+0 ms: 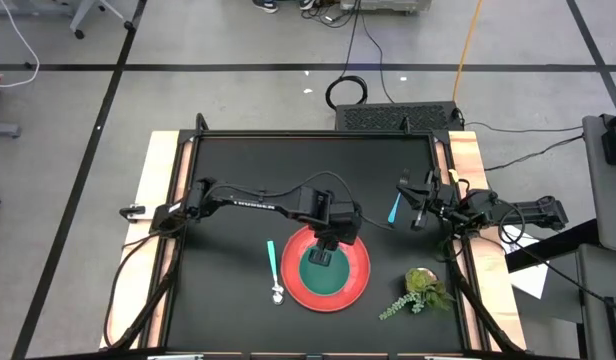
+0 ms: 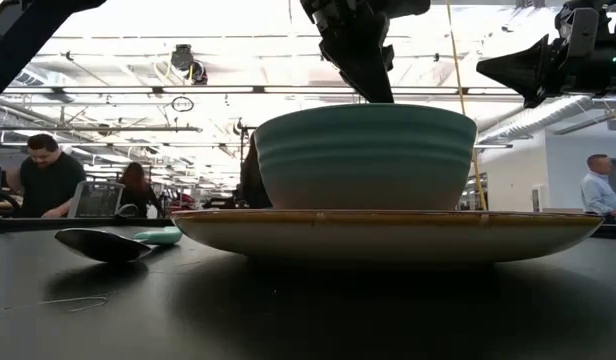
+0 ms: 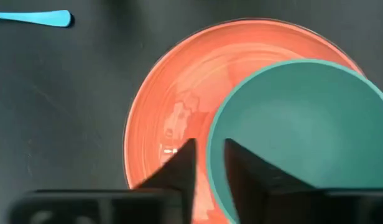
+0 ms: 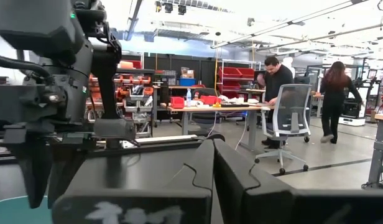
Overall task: Set table place
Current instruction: Put the light blue fork on the orange plate to the right of the green bowl
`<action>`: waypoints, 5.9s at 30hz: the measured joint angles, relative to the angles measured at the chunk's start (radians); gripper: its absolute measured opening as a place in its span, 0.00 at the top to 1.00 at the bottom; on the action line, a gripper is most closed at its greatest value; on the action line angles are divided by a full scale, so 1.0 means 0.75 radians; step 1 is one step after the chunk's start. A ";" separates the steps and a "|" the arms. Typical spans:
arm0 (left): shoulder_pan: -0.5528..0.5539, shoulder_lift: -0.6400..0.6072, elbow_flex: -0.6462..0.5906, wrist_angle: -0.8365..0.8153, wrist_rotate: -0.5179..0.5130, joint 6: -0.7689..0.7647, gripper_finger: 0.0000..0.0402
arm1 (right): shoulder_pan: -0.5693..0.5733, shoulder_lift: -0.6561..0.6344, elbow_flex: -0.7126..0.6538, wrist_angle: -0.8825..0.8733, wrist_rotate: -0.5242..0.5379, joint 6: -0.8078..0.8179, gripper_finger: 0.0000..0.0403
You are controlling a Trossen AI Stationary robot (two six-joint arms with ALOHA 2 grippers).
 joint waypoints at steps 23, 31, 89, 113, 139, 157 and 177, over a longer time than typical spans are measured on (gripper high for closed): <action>0.116 -0.357 -0.002 -0.031 0.040 0.069 1.00 | 0.000 0.000 0.000 -0.010 0.000 0.000 1.00; 0.091 -0.594 -0.082 -0.024 -0.100 0.067 1.00 | 0.000 0.008 0.000 0.000 0.000 -0.001 1.00; 0.250 -1.834 -2.106 1.550 0.189 -0.305 1.00 | 0.000 0.098 0.000 0.086 -0.008 0.028 1.00; 0.234 -2.144 -2.635 1.918 0.219 -0.347 1.00 | 0.000 0.098 0.000 0.054 -0.009 0.028 1.00; 0.234 -2.149 -2.681 1.920 0.216 -0.341 0.99 | 0.001 0.102 0.000 0.092 -0.073 0.001 1.00; 0.234 -2.149 -2.681 1.921 0.208 -0.337 0.94 | -0.087 0.512 0.319 0.006 -0.070 0.065 1.00; 0.234 -2.149 -2.681 1.921 0.204 -0.336 0.94 | -0.419 0.847 0.633 -0.400 -0.149 0.223 1.00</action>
